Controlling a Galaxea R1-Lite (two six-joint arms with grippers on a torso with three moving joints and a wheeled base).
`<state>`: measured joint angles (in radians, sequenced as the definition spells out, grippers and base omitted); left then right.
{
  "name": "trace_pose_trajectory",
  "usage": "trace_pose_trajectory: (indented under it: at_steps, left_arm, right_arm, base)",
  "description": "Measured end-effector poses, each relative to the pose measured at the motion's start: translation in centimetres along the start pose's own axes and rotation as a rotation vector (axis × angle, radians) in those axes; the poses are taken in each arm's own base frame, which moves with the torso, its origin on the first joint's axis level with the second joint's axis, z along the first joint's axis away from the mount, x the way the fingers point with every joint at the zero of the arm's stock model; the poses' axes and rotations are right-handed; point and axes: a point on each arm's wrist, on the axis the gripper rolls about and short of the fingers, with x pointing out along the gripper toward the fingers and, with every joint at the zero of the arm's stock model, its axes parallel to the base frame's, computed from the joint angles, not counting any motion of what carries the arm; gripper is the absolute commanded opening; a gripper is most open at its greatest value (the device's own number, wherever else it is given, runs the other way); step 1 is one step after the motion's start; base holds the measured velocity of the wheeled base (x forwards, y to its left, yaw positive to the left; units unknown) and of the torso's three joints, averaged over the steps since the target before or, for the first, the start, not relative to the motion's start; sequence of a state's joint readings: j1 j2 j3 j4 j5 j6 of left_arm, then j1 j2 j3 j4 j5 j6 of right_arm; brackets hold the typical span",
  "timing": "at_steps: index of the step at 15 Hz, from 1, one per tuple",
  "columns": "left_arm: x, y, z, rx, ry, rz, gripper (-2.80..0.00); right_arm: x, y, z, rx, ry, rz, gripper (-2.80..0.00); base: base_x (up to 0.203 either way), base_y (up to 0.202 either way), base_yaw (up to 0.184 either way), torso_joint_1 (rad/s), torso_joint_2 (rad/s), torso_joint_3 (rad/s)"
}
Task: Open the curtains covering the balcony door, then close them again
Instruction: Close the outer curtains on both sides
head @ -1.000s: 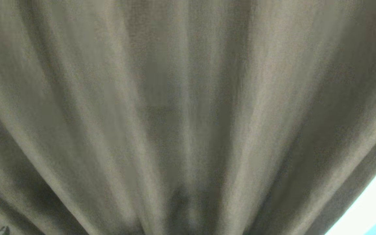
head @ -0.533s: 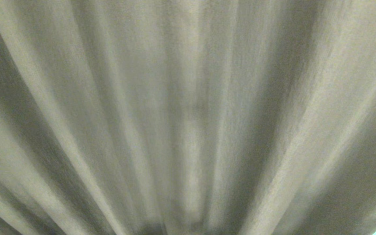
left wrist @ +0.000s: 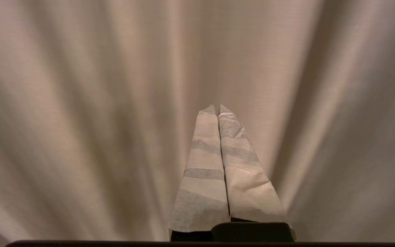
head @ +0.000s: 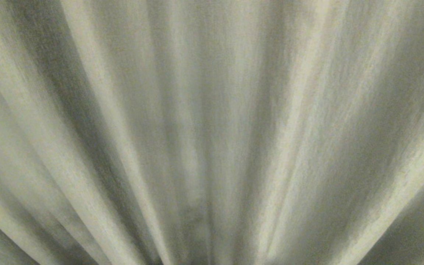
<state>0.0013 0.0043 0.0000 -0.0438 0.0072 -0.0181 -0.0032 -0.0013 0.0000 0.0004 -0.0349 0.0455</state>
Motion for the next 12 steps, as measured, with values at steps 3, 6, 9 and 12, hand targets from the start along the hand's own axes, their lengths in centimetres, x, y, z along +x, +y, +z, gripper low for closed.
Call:
trace_pose_trajectory:
  at_steps: [3, 6, 9, 12]
  left_arm:
    - [-0.01, 0.0, 0.0, -0.001, -0.001, 0.0, -2.8]
    - [-0.01, 0.0, 0.0, -0.001, -0.001, 0.0, -2.8]
    - [-0.01, 0.0, 0.0, -0.002, -0.001, 0.001, -2.8]
    - [-0.01, 0.0, 0.01, -0.002, -0.002, 0.002, -2.8]
  right_arm:
    - [0.0, 0.0, 0.0, 0.0, 0.0, 0.0, -2.8]
    - [0.0, 0.0, 0.0, 0.0, 0.0, 0.0, -2.8]
    - [0.0, 0.0, 0.0, 0.0, 0.0, 0.0, -2.8]
    - [0.0, 0.0, 0.0, 0.0, 0.0, 0.0, -2.8]
  base:
    - [0.0, 0.0, 0.0, 0.0, 0.0, 0.0]
    - [0.0, 0.0, 0.0, 0.0, 0.0, 0.0]
    - [0.0, 0.0, 0.0, 0.0, 0.0, 0.0]
    - [0.0, 0.0, 0.0, 0.0, 0.0, 0.0]
